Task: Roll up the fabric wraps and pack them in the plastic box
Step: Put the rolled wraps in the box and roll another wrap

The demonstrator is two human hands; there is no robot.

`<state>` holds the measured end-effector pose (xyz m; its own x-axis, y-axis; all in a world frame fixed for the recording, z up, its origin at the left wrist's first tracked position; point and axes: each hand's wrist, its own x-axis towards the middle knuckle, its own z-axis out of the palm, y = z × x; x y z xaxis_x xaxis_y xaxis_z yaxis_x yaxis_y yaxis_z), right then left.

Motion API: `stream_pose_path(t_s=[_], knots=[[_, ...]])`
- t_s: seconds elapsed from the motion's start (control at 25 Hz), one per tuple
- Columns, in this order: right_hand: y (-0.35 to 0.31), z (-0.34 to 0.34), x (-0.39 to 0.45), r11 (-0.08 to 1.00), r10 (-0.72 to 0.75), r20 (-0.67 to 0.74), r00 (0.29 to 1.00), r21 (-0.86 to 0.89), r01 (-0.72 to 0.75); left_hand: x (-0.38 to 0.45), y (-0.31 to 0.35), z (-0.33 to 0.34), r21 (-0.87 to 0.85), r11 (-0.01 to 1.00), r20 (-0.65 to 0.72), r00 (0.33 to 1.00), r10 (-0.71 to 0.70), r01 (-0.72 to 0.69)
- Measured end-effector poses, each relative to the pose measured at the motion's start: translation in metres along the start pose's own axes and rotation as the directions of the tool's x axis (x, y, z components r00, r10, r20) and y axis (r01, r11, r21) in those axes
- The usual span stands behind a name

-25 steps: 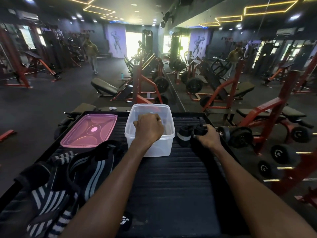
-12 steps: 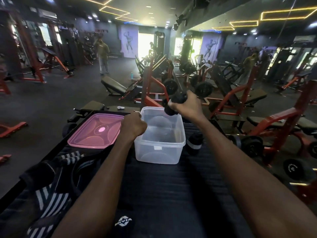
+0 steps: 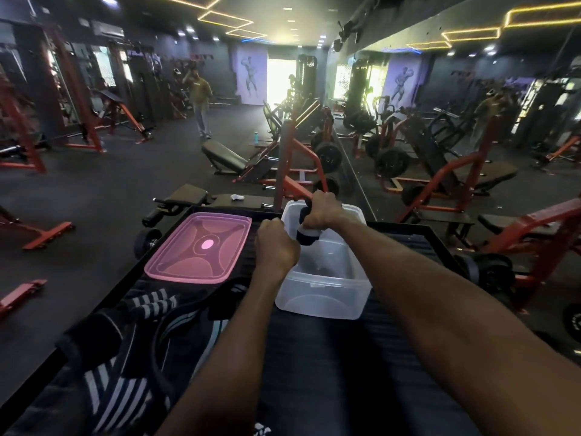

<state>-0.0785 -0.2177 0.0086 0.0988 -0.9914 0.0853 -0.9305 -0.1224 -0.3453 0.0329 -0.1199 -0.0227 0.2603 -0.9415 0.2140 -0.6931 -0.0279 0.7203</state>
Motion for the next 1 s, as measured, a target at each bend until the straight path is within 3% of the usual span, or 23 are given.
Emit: stream_pose_path(t_s=[0.28,0.48,0.6,0.76,1.0], knots=[[-0.005,0.028,0.018,0.994,-0.073,0.010,0.997,-0.085,0.074,0.003,-0.010,0.007,-0.028,0.998,-0.030,0.998,0.059,-0.059],[-0.004,0.032,0.018,0.991,-0.126,-0.009,0.992,-0.050,0.125,0.005,-0.013,0.011,-0.038,0.997,-0.024,0.997,0.068,-0.069],[0.000,0.022,0.015,0.993,-0.114,-0.011,0.993,-0.023,0.114,0.007,-0.015,0.012,-0.047,0.995,-0.016,0.996,0.089,-0.090],[0.014,-0.005,0.003,0.994,-0.099,-0.148,0.984,0.040,0.106,0.006,-0.014,0.011,-0.055,0.996,0.007,0.997,0.071,-0.070],[0.051,-0.023,-0.038,0.997,0.039,-0.192,0.981,0.074,-0.025,0.001,-0.008,0.007,-0.007,0.998,0.031,0.997,0.064,-0.064]])
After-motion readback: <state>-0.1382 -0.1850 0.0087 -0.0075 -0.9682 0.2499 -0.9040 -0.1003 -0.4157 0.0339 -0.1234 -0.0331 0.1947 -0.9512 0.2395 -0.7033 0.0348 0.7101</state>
